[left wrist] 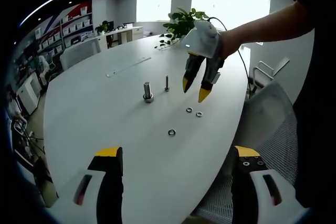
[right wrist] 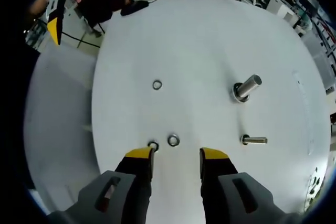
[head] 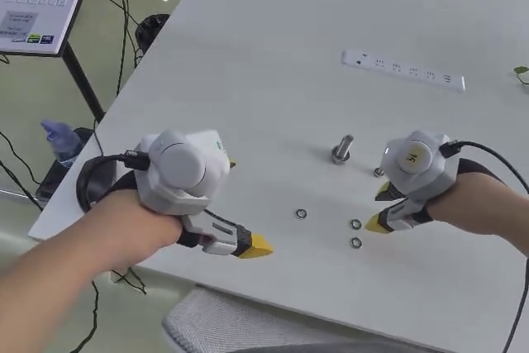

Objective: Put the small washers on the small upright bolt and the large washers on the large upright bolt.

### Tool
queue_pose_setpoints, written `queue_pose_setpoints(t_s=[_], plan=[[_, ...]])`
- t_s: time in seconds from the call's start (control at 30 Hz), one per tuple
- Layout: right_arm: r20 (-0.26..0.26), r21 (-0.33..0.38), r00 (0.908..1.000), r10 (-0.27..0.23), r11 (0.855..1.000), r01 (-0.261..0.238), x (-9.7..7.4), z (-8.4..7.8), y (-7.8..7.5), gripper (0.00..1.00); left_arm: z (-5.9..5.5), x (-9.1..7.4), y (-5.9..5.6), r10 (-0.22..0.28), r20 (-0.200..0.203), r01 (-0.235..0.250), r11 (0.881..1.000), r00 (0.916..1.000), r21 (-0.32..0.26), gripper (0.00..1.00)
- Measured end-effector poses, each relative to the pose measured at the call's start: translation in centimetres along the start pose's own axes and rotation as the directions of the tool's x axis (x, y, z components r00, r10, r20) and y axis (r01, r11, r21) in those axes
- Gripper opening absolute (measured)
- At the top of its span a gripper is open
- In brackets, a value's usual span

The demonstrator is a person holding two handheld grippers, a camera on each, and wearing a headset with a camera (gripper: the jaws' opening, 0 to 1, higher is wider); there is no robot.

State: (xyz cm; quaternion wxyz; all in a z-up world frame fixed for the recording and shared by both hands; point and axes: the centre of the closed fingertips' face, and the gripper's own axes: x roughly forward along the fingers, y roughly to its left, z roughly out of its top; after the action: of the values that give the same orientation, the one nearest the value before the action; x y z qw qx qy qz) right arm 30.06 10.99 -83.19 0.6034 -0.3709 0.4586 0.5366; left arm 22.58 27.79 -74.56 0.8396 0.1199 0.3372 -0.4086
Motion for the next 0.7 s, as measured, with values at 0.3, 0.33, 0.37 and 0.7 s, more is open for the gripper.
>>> queue_pose_setpoints(t_s=[0.3,0.33,0.37,0.7], plan=[[-0.013,0.024,0.9996,-0.024,0.999,0.024,1.7,-0.8,-0.1,0.36,-0.6,-0.2,-0.6,-0.012,-0.009,0.012,1.000,0.9999,-0.001,0.84],[-0.012,0.026,0.9995,-0.028,0.999,0.029,1.9,-0.9,-0.1,0.36,-0.7,-0.2,-0.6,-0.013,-0.009,0.013,1.000,0.9999,-0.003,0.84],[-0.013,0.029,0.9994,-0.031,0.999,0.031,2.0,-1.0,-0.1,0.36,-0.7,-0.2,-0.6,-0.013,-0.010,0.013,1.000,0.9999,-0.003,0.84],[0.004,0.046,0.9987,-0.050,0.998,0.050,2.7,-0.6,0.0,0.36,-1.1,-0.3,-1.0,-0.018,-0.019,0.018,1.000,0.9997,-0.005,0.83]])
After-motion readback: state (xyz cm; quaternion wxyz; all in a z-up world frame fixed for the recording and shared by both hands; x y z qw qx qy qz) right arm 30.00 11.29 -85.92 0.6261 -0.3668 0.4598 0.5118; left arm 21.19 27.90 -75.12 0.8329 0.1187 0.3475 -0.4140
